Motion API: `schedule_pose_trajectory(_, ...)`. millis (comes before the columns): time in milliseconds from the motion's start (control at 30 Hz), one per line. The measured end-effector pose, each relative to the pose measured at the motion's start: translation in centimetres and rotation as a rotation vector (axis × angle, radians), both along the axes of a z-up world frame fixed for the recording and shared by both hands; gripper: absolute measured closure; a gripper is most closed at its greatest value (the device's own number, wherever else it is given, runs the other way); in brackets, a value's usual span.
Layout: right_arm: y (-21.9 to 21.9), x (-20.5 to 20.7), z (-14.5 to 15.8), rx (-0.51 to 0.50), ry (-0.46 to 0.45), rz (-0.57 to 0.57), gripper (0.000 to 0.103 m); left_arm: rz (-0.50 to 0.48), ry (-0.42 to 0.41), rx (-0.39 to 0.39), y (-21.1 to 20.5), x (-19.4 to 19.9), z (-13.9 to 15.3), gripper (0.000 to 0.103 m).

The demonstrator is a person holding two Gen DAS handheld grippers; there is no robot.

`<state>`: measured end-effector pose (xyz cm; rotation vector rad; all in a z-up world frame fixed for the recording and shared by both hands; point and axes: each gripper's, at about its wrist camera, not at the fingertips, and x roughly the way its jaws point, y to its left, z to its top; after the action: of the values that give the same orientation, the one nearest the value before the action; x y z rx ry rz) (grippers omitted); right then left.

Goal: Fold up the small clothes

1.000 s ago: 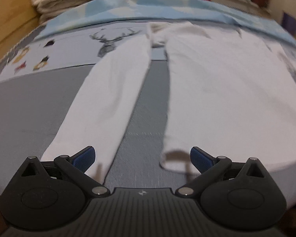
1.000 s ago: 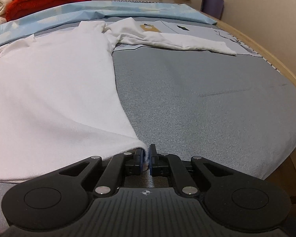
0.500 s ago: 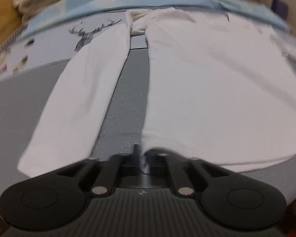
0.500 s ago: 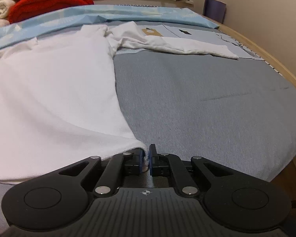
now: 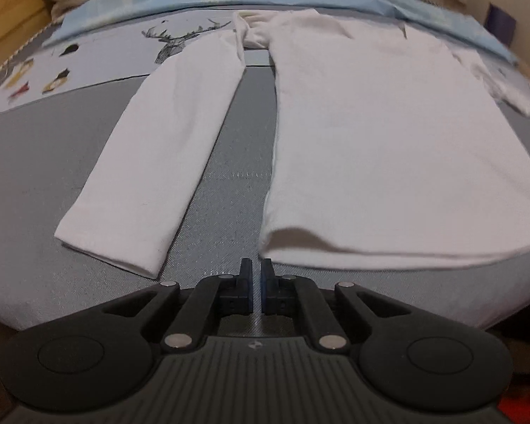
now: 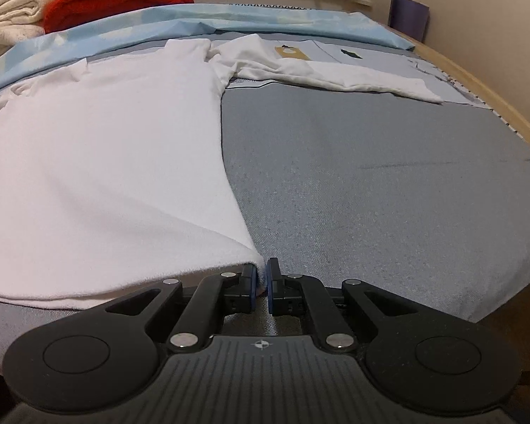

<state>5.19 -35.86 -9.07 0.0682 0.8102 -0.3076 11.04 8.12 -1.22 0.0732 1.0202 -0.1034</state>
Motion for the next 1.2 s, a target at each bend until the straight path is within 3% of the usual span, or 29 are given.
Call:
schedule_pose_trajectory(67,0.2,-0.4,0.5,-0.003,-0.010,-0.001,0.098,-0.003,-0.025,-0.011,-0.2,-0.2,0.5,0.098)
schedule_pose_trajectory(100,0.1,-0.5,0.5,0.010,-0.003,-0.003,0.098,-0.007,-0.035,-0.011,-0.2,-0.4,0.8,0.089)
schedule_pose_trajectory(133,-0.3,-0.4,0.3,0.050,0.016,-0.017,0.098,-0.003,-0.038,-0.007,-0.3,-0.3,0.9,0.062)
schedule_pose_trajectory(200,-1.0,-0.3,0.2,0.138,0.035,-0.034,0.091,0.019,-0.050,-0.011,-0.2,-0.1,0.9,0.031)
schedule_pose_trajectory(233,-1.1,-0.4,0.5,0.152,0.041,-0.028,0.079,0.030,-0.052,-0.018,-0.1,-0.1,1.0,0.031)
schedule_pose_trajectory(267,-0.9,-0.7,0.6,0.157,0.050,-0.024,0.060,0.036,-0.049,-0.027,0.1,0.0,1.1,0.031)
schedule_pose_trajectory(300,-0.6,-1.3,0.9,0.154,0.056,-0.017,0.053,0.050,-0.050,-0.036,0.4,0.1,1.3,0.031)
schedule_pose_trajectory(467,1.5,-4.3,4.2,0.134,-0.073,0.002,0.052,0.149,-0.124,-0.025,3.4,0.7,3.8,0.026)
schedule_pose_trajectory(633,3.9,0.3,7.5,0.133,-0.156,0.110,0.051,-0.046,-0.037,0.067,4.5,4.9,3.9,0.025)
schedule_pose_trajectory(700,5.0,3.7,8.0,0.152,-0.171,0.157,0.051,-0.097,0.099,0.053,4.7,7.3,1.5,0.026)
schedule_pose_trajectory(733,5.7,5.4,8.0,0.150,-0.181,0.179,0.051,-0.117,0.170,0.046,4.8,8.3,0.1,0.041)
schedule_pose_trajectory(767,6.3,7.1,7.8,0.136,-0.186,0.179,0.051,-0.136,0.209,0.057,4.7,9.1,-1.0,0.045)
schedule_pose_trajectory(800,6.8,8.4,7.6,0.125,-0.189,0.181,0.051,-0.174,0.178,0.064,4.6,9.3,-0.9,0.059)
schedule_pose_trajectory(833,7.1,9.4,7.1,0.116,-0.199,0.184,0.053,-0.203,0.163,0.070,4.5,9.8,-0.4,0.099)
schedule_pose_trajectory(900,7.4,10.4,5.9,0.069,-0.216,0.189,0.053,-0.162,0.172,0.044,5.5,11.7,1.4,0.102)
schedule_pose_trajectory(967,7.6,11.0,4.9,0.016,-0.164,0.166,0.055,-0.117,0.059,0.031,7.4,13.7,5.2,0.102)
schedule_pose_trajectory(1067,6.3,11.4,5.0,0.091,-0.166,0.115,0.056,0.117,-0.125,0.009,14.0,19.2,11.9,0.102)
schedule_pose_trajectory(1133,5.8,11.8,4.9,0.095,-0.177,0.090,0.056,0.293,-0.223,0.097,18.7,23.3,14.5,0.102)
schedule_pose_trajectory(1200,5.7,12.1,4.6,0.092,-0.167,0.079,0.056,0.509,-0.232,0.215,23.2,27.4,14.8,0.102)
